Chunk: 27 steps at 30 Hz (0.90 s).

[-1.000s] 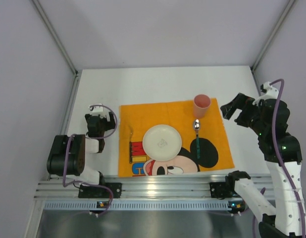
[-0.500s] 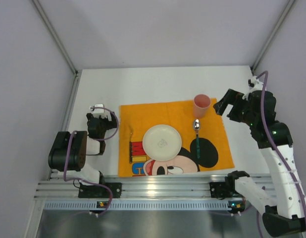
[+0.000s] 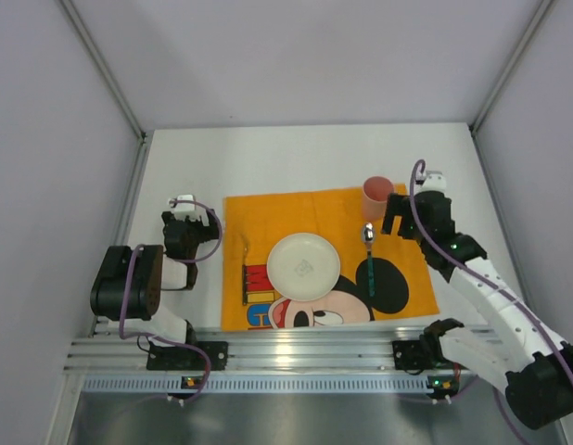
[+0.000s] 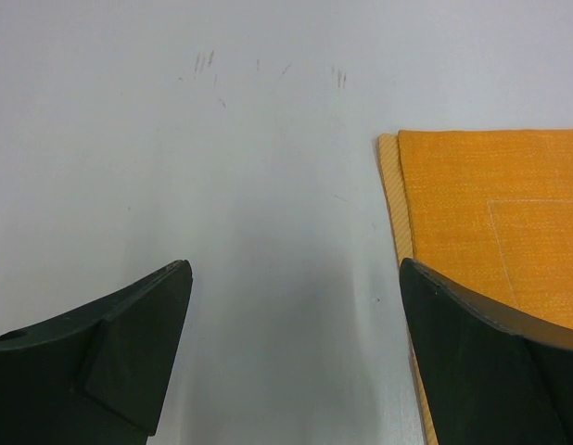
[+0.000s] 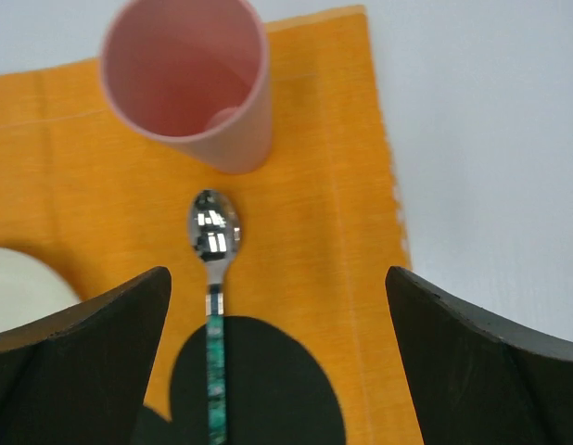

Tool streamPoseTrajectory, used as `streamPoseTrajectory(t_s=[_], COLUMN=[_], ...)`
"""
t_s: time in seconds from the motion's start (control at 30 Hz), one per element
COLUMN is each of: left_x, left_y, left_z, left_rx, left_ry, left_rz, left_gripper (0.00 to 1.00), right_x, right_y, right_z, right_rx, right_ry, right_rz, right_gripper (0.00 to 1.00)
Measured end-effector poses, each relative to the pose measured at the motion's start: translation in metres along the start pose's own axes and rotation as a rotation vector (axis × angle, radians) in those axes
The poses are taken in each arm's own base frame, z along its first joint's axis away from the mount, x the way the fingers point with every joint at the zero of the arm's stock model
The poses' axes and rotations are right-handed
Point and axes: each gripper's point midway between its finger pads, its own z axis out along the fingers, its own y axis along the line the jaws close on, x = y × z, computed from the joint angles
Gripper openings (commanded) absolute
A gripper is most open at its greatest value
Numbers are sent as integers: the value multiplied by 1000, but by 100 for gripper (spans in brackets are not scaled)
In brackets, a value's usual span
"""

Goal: Set the dinner table for one person

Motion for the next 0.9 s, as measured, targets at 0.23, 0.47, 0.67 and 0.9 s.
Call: streamPoseTrajectory(t_s=[0.23,0.47,0.67,0.9], left_x=[-1,-1,-1,-1], left_y=[0,0,0,0], left_z=[0,0,0,0], left_rx=[0,0,0,0], left_ry=[-3,-3,-3,-3], left_rz=[0,0,0,0], left_gripper=[99,99,99,99], right_x=[41,58,45,19], right_y=[-42,-105,-97,-102], right_z=[66,98,110,103], right_rx=[190,286,169,159], right_ry=[69,-27,-199,-369], right_rz=[-147,-85,-80,-70], right_gripper=[100,100,100,100])
